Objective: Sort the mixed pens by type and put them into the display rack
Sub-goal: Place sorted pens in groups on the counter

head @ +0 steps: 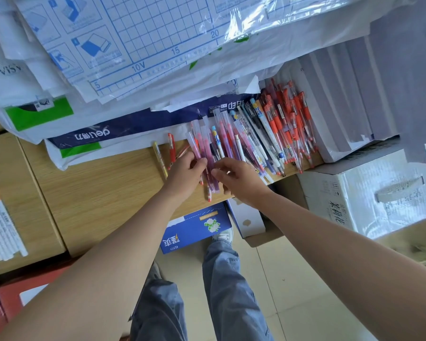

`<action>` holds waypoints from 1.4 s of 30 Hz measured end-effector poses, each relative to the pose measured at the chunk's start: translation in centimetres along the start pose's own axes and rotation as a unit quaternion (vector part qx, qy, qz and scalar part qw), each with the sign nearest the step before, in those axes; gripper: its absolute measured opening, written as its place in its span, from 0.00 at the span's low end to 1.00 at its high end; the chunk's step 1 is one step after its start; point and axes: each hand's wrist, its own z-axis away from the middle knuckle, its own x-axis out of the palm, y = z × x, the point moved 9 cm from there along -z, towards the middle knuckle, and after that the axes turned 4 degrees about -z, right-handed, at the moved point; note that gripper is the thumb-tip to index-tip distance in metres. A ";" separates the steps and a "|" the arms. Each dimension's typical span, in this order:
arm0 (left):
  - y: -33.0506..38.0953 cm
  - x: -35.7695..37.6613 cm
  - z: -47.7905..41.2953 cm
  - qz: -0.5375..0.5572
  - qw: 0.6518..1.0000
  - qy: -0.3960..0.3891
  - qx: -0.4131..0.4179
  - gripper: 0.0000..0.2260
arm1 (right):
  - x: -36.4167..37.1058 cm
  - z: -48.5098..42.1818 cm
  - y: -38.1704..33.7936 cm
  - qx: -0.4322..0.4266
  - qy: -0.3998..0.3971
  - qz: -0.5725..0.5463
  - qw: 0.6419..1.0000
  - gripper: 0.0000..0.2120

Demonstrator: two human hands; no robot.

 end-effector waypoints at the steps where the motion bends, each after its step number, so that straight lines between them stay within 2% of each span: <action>1: 0.0 0.1 0.1 -0.005 1.000 0.003 0.000 0.10 | 0.2 0.1 0.1 0.004 -0.006 -0.005 1.000 0.06; 10: -0.1 0.3 1.0 0.037 0.999 0.008 -0.014 0.10 | 1.8 0.1 0.0 0.008 -0.033 0.020 0.999 0.04; 16: -0.5 0.1 0.8 -0.020 0.998 0.033 -0.039 0.14 | 1.4 0.6 -0.7 0.011 -0.062 0.032 0.998 0.07; 18: -0.9 0.4 0.7 0.000 0.998 0.025 -0.058 0.15 | -1.1 0.4 -1.0 -0.024 0.025 0.095 0.995 0.09; 21: -1.1 0.9 0.7 0.036 0.997 0.005 -0.073 0.14 | -6.4 0.6 -0.8 -0.035 0.221 0.186 0.957 0.06; 23: -1.3 0.9 0.8 0.041 0.996 0.006 -0.081 0.14 | -8.3 0.5 0.0 -0.008 0.264 0.229 0.937 0.06; 26: -1.3 0.6 0.8 0.052 0.994 0.029 -0.089 0.12 | -8.5 -0.6 1.3 0.032 0.230 0.302 0.925 0.09; 30: -0.9 -0.1 0.8 0.061 0.994 0.047 -0.082 0.11 | -8.5 -1.4 1.6 0.043 0.222 0.333 0.915 0.11; 38: -1.2 -1.0 1.1 0.077 0.990 0.055 -0.105 0.11 | -8.3 -1.5 -0.9 -0.034 0.219 0.201 0.954 0.04; 42: -0.9 -1.2 1.2 0.079 0.990 0.059 -0.103 0.11 | -6.4 -3.0 -2.5 -0.050 0.180 0.206 0.961 0.06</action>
